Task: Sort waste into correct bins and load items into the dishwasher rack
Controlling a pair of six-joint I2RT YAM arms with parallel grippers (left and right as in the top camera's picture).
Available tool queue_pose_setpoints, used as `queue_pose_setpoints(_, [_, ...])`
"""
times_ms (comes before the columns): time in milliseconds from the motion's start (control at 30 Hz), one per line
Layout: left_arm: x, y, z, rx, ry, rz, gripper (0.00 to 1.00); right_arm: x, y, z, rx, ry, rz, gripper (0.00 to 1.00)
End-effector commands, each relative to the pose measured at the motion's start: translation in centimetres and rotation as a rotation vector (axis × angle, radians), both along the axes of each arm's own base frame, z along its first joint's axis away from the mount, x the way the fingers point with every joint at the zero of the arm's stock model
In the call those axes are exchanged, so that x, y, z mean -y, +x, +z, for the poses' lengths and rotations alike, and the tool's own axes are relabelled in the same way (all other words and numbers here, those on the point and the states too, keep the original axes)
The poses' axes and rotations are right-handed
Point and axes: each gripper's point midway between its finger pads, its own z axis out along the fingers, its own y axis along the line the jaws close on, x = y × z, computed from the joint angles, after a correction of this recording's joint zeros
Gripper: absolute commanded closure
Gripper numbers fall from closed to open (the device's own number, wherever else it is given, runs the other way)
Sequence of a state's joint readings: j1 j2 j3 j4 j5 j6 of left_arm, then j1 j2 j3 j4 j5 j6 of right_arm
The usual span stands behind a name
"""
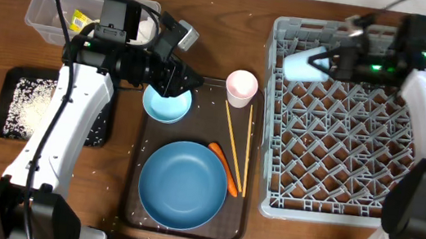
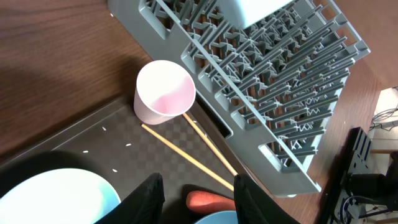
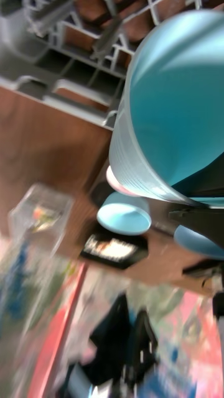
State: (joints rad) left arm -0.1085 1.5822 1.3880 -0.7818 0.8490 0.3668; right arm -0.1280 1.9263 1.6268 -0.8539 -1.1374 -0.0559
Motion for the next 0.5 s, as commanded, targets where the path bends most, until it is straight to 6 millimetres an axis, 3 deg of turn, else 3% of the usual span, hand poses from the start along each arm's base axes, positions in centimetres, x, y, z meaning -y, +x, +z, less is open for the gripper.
queue_pose_setpoints(0, [0.0,0.1,1.0,0.033,0.003,-0.003,0.62,0.7,-0.9,3.3,0.092,0.171,0.057,0.99])
queue_pose_setpoints(200, [0.0,0.1,1.0,0.032,0.003,-0.003,0.62,0.6,-2.0,3.8,0.274,0.319,0.155,0.99])
queue_pose_setpoints(400, [0.0,0.1,1.0,0.032,0.003,-0.003,0.62,0.3,-2.3,-2.0,0.245,0.333,0.157,0.99])
queue_pose_setpoints(467, [0.0,0.1,1.0,0.032,0.003,-0.003,0.62,0.3,-2.4,-2.9,0.231,0.337,0.155,0.99])
